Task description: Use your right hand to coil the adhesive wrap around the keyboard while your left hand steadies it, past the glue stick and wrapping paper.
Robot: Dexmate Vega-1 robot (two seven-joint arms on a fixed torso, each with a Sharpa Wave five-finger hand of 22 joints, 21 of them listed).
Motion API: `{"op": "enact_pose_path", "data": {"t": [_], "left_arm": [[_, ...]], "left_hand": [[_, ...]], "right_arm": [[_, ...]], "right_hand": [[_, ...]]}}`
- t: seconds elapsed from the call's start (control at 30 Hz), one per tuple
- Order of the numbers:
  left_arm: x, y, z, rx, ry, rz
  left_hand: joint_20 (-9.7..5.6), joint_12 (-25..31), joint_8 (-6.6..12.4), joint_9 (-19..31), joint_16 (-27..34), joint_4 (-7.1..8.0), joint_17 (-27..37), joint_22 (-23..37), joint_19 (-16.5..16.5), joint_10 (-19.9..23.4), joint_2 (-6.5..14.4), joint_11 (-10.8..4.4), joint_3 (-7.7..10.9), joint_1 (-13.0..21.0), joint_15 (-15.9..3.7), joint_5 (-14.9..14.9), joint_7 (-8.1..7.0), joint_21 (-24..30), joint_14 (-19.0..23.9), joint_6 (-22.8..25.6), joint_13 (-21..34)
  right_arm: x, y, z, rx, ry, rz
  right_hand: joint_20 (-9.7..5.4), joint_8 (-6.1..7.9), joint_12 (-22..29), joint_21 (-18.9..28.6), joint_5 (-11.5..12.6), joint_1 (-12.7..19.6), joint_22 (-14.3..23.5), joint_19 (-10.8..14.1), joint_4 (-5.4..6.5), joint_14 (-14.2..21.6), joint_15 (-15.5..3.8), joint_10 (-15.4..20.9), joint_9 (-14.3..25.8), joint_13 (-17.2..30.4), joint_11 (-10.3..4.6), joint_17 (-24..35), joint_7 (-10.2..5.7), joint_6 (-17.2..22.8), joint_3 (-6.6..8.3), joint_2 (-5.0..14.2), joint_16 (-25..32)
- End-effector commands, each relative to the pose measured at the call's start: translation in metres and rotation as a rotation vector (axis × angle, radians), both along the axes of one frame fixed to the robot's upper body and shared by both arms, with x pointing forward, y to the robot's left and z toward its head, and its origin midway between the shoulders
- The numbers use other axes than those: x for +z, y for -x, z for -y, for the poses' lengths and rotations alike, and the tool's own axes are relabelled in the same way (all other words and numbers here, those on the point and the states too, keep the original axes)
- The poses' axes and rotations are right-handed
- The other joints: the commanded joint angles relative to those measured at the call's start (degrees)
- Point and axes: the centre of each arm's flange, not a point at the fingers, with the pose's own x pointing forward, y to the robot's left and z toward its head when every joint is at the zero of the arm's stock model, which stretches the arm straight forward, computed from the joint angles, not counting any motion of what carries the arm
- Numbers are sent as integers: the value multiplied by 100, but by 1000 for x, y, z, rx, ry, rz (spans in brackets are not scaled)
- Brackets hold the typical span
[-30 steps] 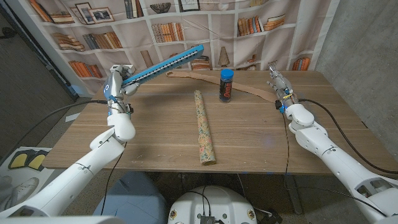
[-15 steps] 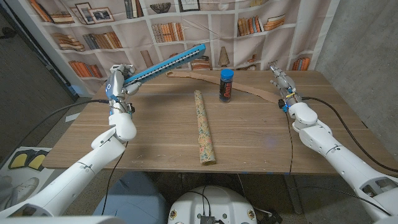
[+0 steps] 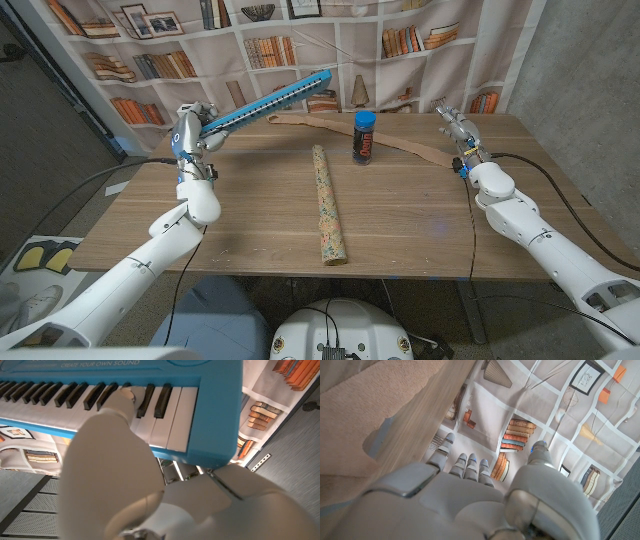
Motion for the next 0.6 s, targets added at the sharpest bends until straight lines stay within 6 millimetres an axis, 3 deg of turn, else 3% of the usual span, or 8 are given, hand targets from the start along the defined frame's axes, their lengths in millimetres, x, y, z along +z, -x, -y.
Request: {"op": "enact_pose_path", "data": {"t": [0.03, 0.17, 0.6], "left_arm": [[4, -3, 1, 2, -4, 6], [4, -3, 2, 2, -6, 4], [7, -5, 6, 4, -12, 10]], "left_hand": [[-1134, 1546, 40, 2, 1798, 150, 2963, 2970, 1139, -31, 224, 15, 135, 86, -642, 1334, -22, 2788, 1736, -16, 1786], [-1130, 1528, 56, 5, 1821, 139, 2976, 2983, 1130, -4, 221, 19, 138, 97, -646, 1349, -32, 2799, 1743, -19, 1752], [-1145, 1560, 91, -9, 1829, 141, 2931, 2948, 1150, -8, 223, -11, 122, 94, -665, 1375, -51, 2807, 1745, -20, 1784]], "right_arm": [[4, -1, 13, -34, 33, -5], [4, -3, 19, -43, 38, -11], [8, 0, 28, -64, 76, -15]], "right_hand": [[16, 53, -4, -31, -9, 74, 23, -52, 2, 37, -76, -14, 18, 28, -22, 12, -38, 24, 28, -11, 51], [-3, 54, 70, -33, -21, 171, 23, -53, 30, 193, -187, 167, 19, 33, -66, 21, -32, 45, 53, -50, 109], [-41, 61, 91, -49, -28, 233, 21, -89, 42, 196, -216, 237, 19, 38, -94, 27, -29, 83, 65, -84, 103]]}}
